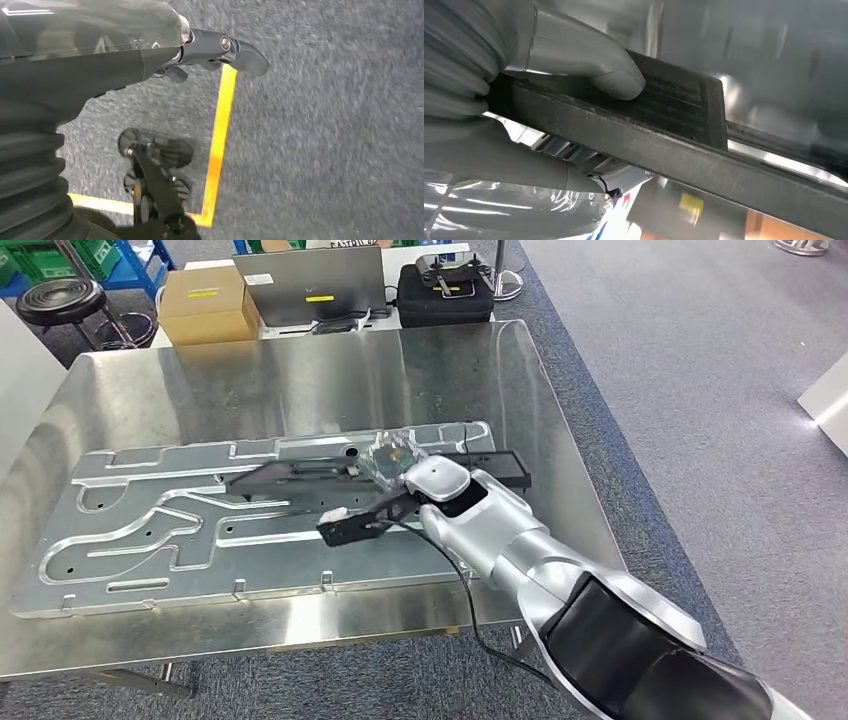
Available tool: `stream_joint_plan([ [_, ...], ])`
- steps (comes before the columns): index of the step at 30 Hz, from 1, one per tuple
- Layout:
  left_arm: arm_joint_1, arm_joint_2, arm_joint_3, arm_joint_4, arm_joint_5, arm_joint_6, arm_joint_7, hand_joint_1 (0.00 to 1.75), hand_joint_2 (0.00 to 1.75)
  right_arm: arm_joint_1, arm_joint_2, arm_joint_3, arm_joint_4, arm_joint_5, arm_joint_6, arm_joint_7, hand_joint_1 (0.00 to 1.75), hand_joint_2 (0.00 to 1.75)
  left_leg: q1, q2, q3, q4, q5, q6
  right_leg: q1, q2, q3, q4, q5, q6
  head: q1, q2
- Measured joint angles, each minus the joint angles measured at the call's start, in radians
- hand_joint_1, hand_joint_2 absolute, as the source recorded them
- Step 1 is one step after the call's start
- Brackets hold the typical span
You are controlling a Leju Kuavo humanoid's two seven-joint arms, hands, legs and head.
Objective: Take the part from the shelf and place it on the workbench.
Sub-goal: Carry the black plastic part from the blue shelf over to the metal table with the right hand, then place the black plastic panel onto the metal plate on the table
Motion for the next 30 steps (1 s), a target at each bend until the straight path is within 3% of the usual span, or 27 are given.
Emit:
stream_joint_plan([
  [2,-0.001,-0.001,-0.003,0.0,0.001,-0.002,-0.005,0.0,1.75,0.03,0.007,0.009,0.018,0.004,0.008,0.001,1.75,1.75,0.003,0.002,0.057,-0.134,0.077,-0.001,-0.001,0.003,0.012,0.006,-0.014,0.008,0.0,0.0],
  [3,-0.003,-0.001,-0.005,0.001,0.003,-0.004,-0.009,0.0,1.75,0.038,0.011,0.012,0.026,0.006,0.009,0.004,1.75,1.75,0.002,0.002,0.085,-0.194,0.097,0.003,0.0,0.005,0.015,0.011,-0.02,0.013,0.0,0.0],
  [4,-0.005,-0.002,-0.005,0.002,0.004,-0.006,-0.013,0.0,1.75,0.042,0.014,0.014,0.033,0.008,0.009,0.005,1.75,1.75,0.001,0.002,0.102,-0.23,0.103,0.007,0.001,0.008,0.016,0.013,-0.024,0.018,0.0,0.0],
  [7,-0.01,-0.004,-0.007,0.003,0.006,-0.014,-0.019,0.0,1.75,0.051,0.017,0.018,0.046,0.01,0.009,0.009,1.75,1.75,-0.003,0.001,0.114,-0.245,0.094,0.029,0.003,0.013,0.019,0.012,-0.029,0.034,0.0,0.0],
  [9,-0.011,-0.006,-0.01,0.004,0.006,-0.016,-0.02,0.0,1.75,0.052,0.017,0.019,0.051,0.01,0.009,0.011,0.87,0.87,-0.001,0.004,0.122,-0.251,0.095,0.043,0.001,0.009,0.012,0.041,-0.051,0.044,0.0,0.0],
  [11,-0.013,-0.006,-0.014,0.004,0.007,-0.015,-0.023,0.0,1.75,0.055,0.016,0.019,0.059,0.009,0.009,0.013,0.0,0.0,-0.001,0.006,0.126,-0.255,0.095,0.053,0.0,0.005,-0.039,0.15,-0.109,0.051,0.0,0.0],
  [13,-0.012,-0.006,-0.016,0.004,0.011,-0.01,-0.025,0.0,1.75,0.065,0.015,0.019,0.066,0.004,-0.001,0.012,0.0,0.0,-0.003,0.007,0.123,-0.255,0.096,0.056,-0.001,0.003,-0.107,0.28,-0.158,0.054,0.0,0.0],
  [14,-0.011,-0.006,-0.017,0.004,0.013,-0.005,-0.025,0.0,1.75,0.069,0.014,0.019,0.07,0.001,-0.012,0.011,0.0,0.0,-0.004,0.007,0.123,-0.254,0.096,0.057,-0.001,0.003,-0.123,0.306,-0.158,0.053,0.0,0.0],
  [15,-0.009,-0.006,-0.017,0.004,0.015,0.0,-0.025,0.0,1.75,0.072,0.013,0.019,0.072,-0.002,-0.026,0.007,0.0,0.0,-0.005,0.006,0.123,-0.254,0.096,0.057,0.0,0.002,-0.117,0.289,-0.137,0.051,0.0,0.0],
  [17,-0.008,-0.006,-0.019,0.004,0.016,0.009,-0.025,0.0,1.75,0.074,0.01,0.019,0.076,-0.008,-0.055,-0.002,0.0,0.0,-0.007,0.004,0.125,-0.254,0.097,0.055,0.002,0.001,-0.054,0.157,-0.065,0.039,0.0,0.0],
  [19,-0.008,-0.008,-0.021,0.005,0.015,0.014,-0.027,0.0,0.87,0.077,0.009,0.019,0.079,-0.01,-0.086,-0.01,0.0,0.0,-0.011,0.003,0.124,-0.252,0.097,0.048,0.007,0.0,0.001,0.039,-0.022,0.028,0.0,0.0],
  [21,-0.009,-0.01,-0.022,0.006,0.015,0.017,-0.035,0.0,0.0,0.085,0.006,0.019,0.08,-0.01,-0.125,-0.014,0.0,0.0,-0.012,0.002,0.123,-0.253,0.099,0.036,0.013,0.0,0.011,0.01,-0.017,0.023,0.0,0.0],
  [24,-0.009,-0.011,-0.023,0.006,0.019,0.019,-0.041,0.0,0.0,0.093,-0.001,0.008,0.074,-0.016,-0.228,-0.022,0.0,0.0,-0.01,0.002,0.114,-0.238,0.088,0.021,0.006,-0.001,0.014,-0.005,-0.004,0.009,0.0,0.0],
  [25,-0.01,-0.012,-0.023,0.006,0.02,0.02,-0.042,0.0,0.0,0.091,-0.003,0.0,0.068,-0.023,-0.273,-0.029,0.0,0.0,-0.009,0.002,0.098,-0.202,0.065,0.017,0.002,-0.001,0.016,-0.011,0.0,0.005,0.0,0.0],
  [28,-0.009,-0.013,-0.023,0.006,0.024,0.019,-0.042,0.0,0.0,0.094,-0.029,-0.052,0.014,-0.076,-0.401,-0.081,0.0,0.0,-0.006,0.003,0.008,-0.007,-0.025,0.008,0.002,-0.003,0.015,-0.012,0.001,0.001,0.0,0.0],
  [29,-0.007,-0.013,-0.023,0.006,0.025,0.017,-0.041,0.0,0.0,0.099,-0.047,-0.08,-0.022,-0.106,-0.433,-0.108,0.0,0.0,-0.005,0.003,-0.011,0.031,-0.033,0.006,0.002,-0.003,0.016,-0.01,0.0,0.002,0.0,0.0],
  [30,-0.005,-0.013,-0.023,0.006,0.027,0.017,-0.041,0.0,0.0,0.107,-0.068,-0.112,-0.067,-0.143,-0.456,-0.136,0.0,0.0,-0.004,0.004,-0.011,0.029,-0.02,0.005,0.001,-0.004,0.016,-0.008,-0.003,0.004,0.0,0.0],
])
